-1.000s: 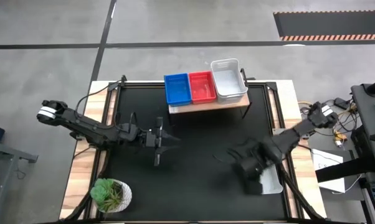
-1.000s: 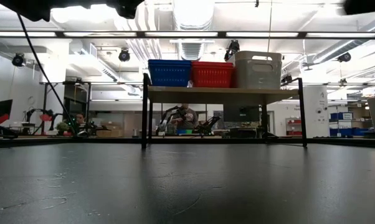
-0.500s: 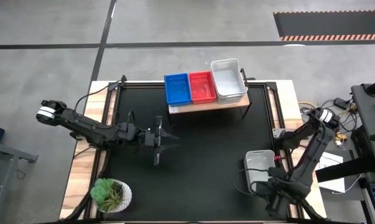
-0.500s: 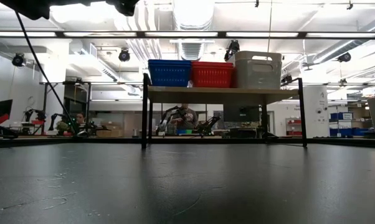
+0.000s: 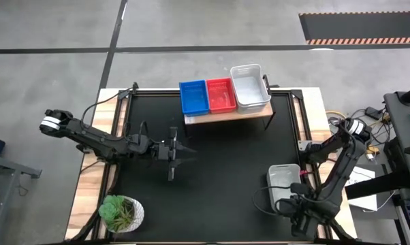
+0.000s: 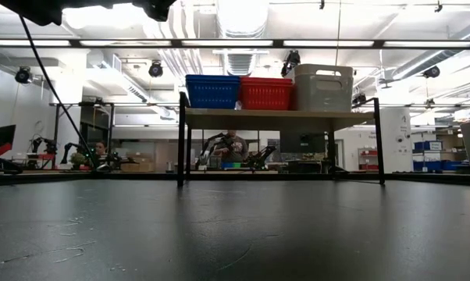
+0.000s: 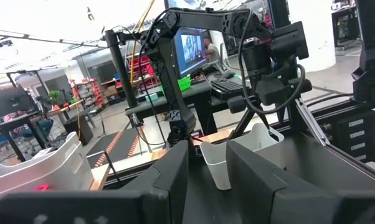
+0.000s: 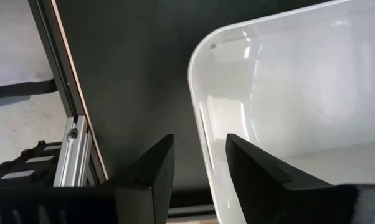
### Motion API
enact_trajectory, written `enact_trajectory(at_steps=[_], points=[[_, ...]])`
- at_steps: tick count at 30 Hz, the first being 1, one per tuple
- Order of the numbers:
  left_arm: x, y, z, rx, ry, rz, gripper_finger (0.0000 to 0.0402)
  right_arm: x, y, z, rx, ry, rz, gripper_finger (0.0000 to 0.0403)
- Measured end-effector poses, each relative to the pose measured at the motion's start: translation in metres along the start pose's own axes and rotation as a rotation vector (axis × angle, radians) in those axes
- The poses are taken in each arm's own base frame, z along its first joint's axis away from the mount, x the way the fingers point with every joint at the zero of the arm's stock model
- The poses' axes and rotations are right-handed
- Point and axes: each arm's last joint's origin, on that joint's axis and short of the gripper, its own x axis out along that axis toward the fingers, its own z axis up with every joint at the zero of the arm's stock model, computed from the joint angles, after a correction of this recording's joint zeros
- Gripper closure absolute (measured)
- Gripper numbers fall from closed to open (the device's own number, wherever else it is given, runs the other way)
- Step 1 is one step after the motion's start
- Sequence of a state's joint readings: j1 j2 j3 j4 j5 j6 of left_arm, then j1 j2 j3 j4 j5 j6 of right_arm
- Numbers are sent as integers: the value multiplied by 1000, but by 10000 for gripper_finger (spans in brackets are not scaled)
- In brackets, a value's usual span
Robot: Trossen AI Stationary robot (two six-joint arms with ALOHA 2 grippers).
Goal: Stack baskets on shelf by color
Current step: Stack the white bin on the stacked white bin on the shelf
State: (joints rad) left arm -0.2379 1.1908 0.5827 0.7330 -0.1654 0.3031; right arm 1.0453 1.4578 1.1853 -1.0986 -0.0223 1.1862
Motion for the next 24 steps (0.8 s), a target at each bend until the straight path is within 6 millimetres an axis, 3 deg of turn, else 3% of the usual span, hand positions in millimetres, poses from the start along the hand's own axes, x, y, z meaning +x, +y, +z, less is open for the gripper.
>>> enact_trajectory(at_steps=[9, 13, 17, 24], points=[[0, 0, 0, 1, 4, -1, 308, 35, -5, -1, -7, -24, 59, 274], [0, 0, -1, 2, 9, -3, 308, 42, -6, -1, -13, -38, 74, 315], [0, 0, -1, 3, 9, -3, 308, 40, -6, 1, -29, -43, 78, 381], [-1, 2, 5, 98, -8, 14, 308, 12, -3, 34, -67, -155, 110, 394]])
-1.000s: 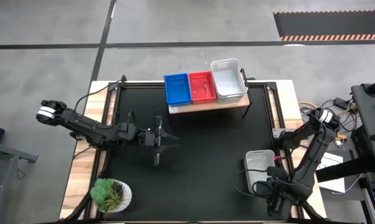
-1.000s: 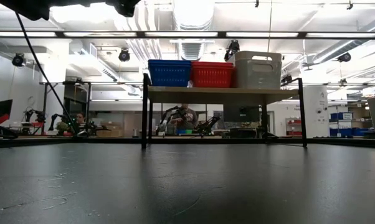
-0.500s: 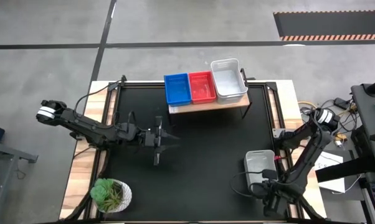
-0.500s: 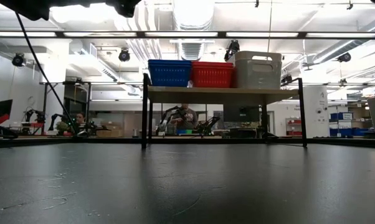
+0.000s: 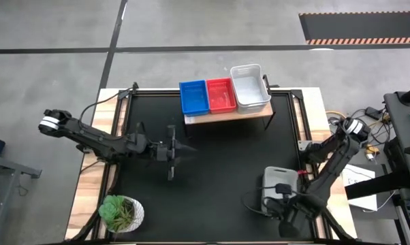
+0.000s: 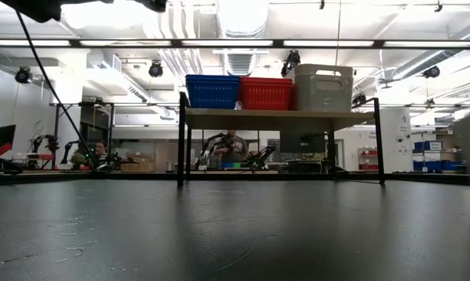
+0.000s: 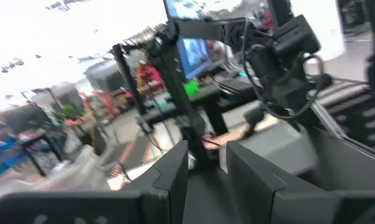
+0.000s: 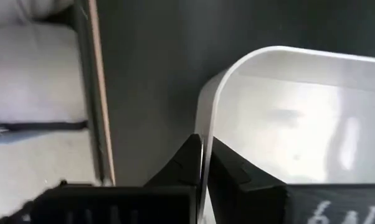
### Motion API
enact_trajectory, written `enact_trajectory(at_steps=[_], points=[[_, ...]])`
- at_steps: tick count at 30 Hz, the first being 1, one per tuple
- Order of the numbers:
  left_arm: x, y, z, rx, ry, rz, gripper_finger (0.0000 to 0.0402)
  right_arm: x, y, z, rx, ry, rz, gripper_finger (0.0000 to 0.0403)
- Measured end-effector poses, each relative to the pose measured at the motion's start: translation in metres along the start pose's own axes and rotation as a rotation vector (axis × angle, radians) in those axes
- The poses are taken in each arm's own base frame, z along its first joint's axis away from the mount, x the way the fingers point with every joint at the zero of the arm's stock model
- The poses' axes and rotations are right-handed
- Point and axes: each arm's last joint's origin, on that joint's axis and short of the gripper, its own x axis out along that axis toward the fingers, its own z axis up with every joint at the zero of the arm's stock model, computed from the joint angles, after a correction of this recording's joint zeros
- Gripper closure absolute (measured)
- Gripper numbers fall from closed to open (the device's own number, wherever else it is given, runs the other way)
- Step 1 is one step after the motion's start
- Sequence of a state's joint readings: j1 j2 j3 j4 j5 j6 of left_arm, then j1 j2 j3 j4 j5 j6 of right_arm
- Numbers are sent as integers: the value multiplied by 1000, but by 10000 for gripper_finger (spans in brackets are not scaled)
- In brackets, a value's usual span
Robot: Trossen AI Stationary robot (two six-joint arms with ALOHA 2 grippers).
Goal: Stack baskets on shelf by color
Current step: Stack the white bin on the stacked white bin on the shelf
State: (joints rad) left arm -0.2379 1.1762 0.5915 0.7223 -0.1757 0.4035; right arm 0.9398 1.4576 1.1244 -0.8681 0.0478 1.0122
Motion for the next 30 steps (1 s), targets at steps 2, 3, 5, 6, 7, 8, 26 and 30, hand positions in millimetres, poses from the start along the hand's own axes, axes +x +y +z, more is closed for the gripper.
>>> enact_trajectory(at_steps=[2, 3, 5, 6, 7, 8, 26, 30], points=[[-3, 4, 7, 23, -20, 31, 308, -10, -1, 17, -17, -36, 18, 394], [-5, 6, 10, 34, -30, 45, 308, -14, -2, 25, -34, -51, 26, 394], [-10, 10, 16, 36, -51, 68, 308, -24, -5, 40, -80, -87, 39, 394], [-13, 11, 17, 34, -60, 74, 308, -29, -5, 48, -111, -106, 48, 394], [-17, 12, 18, 32, -65, 76, 308, -35, -6, 55, -144, -129, 58, 394], [-19, 13, 19, 29, -72, 79, 308, -42, -7, 62, -176, -154, 64, 394], [-41, 13, 9, 3, -70, 77, 308, -194, -76, 150, -584, -543, -385, 394], [-40, 12, 7, 6, -53, 69, 308, -225, -114, 160, -545, -543, -494, 394]])
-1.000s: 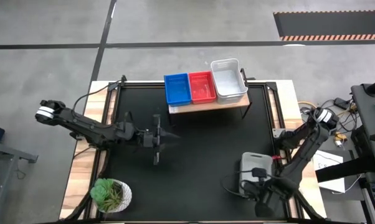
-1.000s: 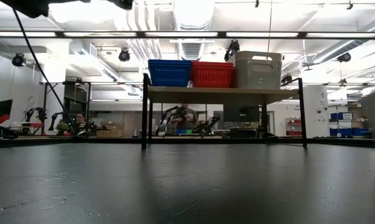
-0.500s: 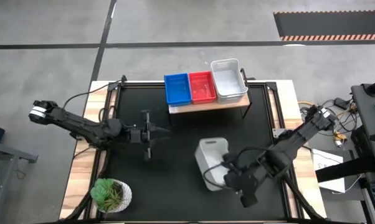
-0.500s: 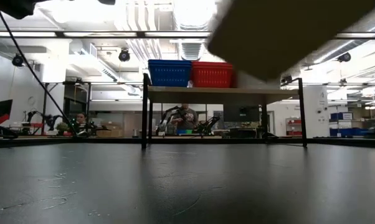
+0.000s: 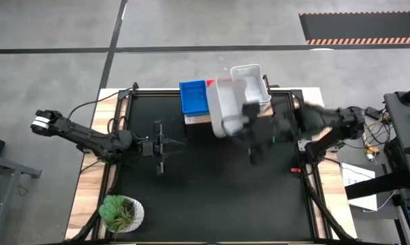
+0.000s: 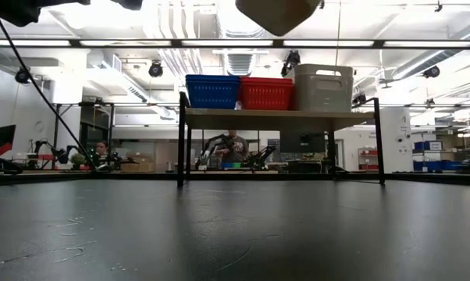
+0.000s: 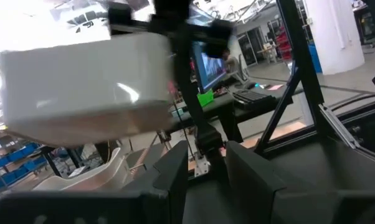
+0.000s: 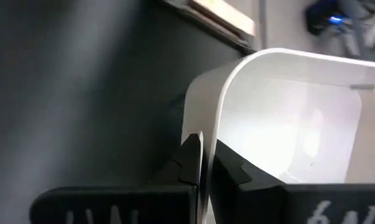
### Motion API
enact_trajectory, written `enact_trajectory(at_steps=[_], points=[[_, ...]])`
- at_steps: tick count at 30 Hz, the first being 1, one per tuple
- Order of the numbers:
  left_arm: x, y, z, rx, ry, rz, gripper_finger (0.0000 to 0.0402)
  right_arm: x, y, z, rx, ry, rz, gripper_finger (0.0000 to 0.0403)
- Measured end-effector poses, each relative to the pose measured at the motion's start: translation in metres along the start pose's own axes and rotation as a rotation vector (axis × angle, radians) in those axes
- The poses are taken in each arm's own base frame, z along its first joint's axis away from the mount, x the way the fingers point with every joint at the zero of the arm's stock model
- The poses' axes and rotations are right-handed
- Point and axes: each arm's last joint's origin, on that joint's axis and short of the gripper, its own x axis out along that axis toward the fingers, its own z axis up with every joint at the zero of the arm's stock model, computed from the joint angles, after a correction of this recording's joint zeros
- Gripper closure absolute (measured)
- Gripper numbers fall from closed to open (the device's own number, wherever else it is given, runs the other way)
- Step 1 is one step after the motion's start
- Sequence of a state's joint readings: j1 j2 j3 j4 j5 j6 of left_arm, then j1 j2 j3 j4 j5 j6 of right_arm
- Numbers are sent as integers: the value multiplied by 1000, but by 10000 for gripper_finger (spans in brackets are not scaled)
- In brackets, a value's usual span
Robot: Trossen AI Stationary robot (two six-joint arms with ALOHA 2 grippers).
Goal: Stack baskets on shelf by color
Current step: Stack the white bin on the stacked white bin on the shelf
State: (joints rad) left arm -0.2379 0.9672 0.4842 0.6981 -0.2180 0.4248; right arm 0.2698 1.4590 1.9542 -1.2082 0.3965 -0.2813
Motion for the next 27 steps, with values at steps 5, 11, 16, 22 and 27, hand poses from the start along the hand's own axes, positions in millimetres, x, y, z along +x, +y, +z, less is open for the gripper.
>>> enact_trajectory(at_steps=[5, 11, 16, 22, 27], points=[[0, 0, 0, 0, 0, 0, 308, -4, -62, -16, 29, 47, -135, 394], [0, 0, 0, 8, -2, 1, 308, 4, -117, -53, 41, 186, -157, 394], [0, 0, 1, 9, -2, 1, 308, 7, -137, -80, 71, 371, -86, 394], [0, 1, 0, 20, 7, 23, 308, 1, -136, -83, 96, 352, 29, 394], [0, 1, 1, 52, 7, 27, 308, 2, -134, -82, 107, 307, 90, 394]])
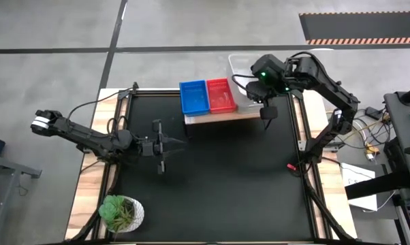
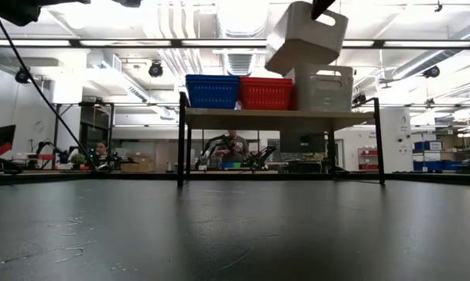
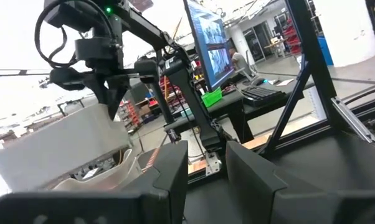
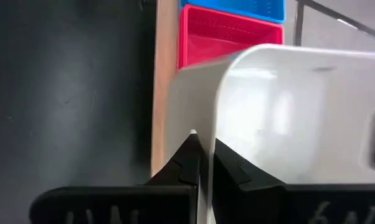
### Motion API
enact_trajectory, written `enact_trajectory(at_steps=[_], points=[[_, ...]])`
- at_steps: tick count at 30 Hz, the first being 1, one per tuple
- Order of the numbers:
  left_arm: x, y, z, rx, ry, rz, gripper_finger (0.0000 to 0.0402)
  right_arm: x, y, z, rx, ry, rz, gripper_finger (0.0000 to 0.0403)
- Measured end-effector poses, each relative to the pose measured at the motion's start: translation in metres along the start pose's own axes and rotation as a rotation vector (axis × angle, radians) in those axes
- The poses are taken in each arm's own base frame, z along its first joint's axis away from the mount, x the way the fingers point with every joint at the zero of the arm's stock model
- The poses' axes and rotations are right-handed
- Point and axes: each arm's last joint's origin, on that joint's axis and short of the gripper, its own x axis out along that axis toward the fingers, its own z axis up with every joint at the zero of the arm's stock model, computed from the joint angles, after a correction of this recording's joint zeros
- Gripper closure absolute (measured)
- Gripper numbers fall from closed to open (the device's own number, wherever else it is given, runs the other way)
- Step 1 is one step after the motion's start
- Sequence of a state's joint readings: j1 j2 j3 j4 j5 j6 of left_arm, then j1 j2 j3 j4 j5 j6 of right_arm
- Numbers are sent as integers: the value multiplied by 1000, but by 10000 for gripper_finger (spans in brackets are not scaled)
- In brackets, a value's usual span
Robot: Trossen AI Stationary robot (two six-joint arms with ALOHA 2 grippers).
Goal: Stack baskets on shelf by color
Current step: Stack the white bin on the stacked white bin on the shelf
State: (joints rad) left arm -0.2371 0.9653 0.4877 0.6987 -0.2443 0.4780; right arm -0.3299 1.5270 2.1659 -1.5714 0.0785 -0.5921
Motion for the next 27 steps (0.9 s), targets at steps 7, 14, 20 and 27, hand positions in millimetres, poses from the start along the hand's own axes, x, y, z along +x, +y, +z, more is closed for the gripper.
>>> enact_trajectory(at_steps=[7, 14, 20, 27], points=[[0, 0, 0, 1, 1, 0, 308, 8, -2, 3, 29, 23, 1, 394], [0, 0, -1, 1, 2, -1, 308, 13, -4, 2, 29, 81, -61, 394], [0, 0, -1, 2, 2, -1, 308, 18, -4, 2, 35, 104, -59, 394], [0, 0, -1, 2, 2, -1, 308, 26, -3, 0, 42, 135, -45, 394]])
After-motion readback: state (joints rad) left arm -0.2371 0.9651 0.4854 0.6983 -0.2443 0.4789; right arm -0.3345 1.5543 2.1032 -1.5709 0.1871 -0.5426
